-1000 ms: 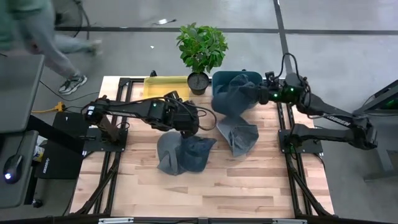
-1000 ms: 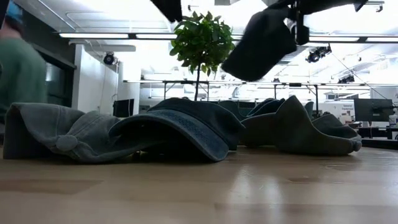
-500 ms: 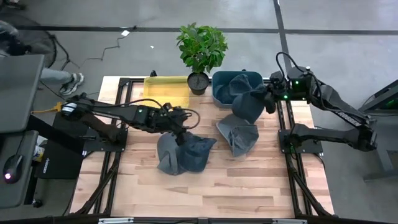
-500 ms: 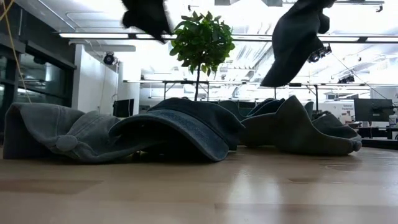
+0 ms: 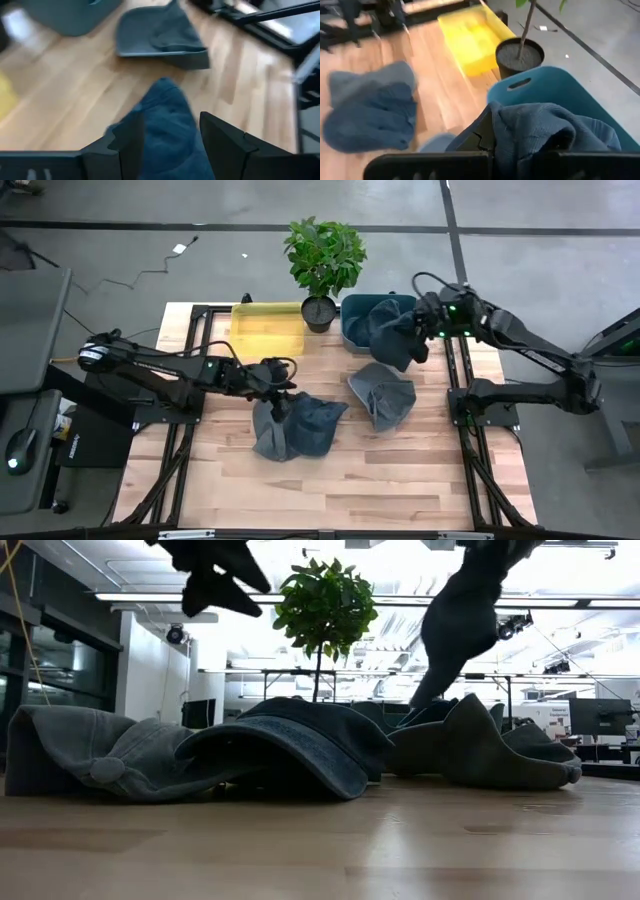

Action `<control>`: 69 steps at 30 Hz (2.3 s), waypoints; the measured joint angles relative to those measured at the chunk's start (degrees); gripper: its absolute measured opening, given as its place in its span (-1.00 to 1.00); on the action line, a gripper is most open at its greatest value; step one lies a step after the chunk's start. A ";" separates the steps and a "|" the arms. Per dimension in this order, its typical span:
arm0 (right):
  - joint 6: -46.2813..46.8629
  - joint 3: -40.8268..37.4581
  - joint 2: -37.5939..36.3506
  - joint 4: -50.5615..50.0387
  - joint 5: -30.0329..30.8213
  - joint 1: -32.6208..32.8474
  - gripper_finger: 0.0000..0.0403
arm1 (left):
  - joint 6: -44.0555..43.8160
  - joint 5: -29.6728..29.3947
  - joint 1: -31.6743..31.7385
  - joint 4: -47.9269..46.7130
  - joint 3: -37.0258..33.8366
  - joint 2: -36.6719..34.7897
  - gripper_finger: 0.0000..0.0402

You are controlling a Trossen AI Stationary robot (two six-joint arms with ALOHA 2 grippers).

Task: Pick & Place hat
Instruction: Put the right blue cap into the blue bin

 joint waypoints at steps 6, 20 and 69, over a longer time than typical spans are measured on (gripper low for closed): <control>-1.19 0.51 6.13 4.67 -1.99 -2.45 -1.00 | -0.88 4.56 0.01 2.41 -2.79 -0.64 -0.08; -6.84 7.80 18.63 7.18 -5.65 -8.41 -1.00 | 2.43 7.09 0.00 4.36 -2.89 -0.57 -0.08; -23.13 10.91 37.83 12.86 -18.31 -17.39 -1.00 | 1.42 6.81 0.00 4.12 -2.87 -0.52 -0.08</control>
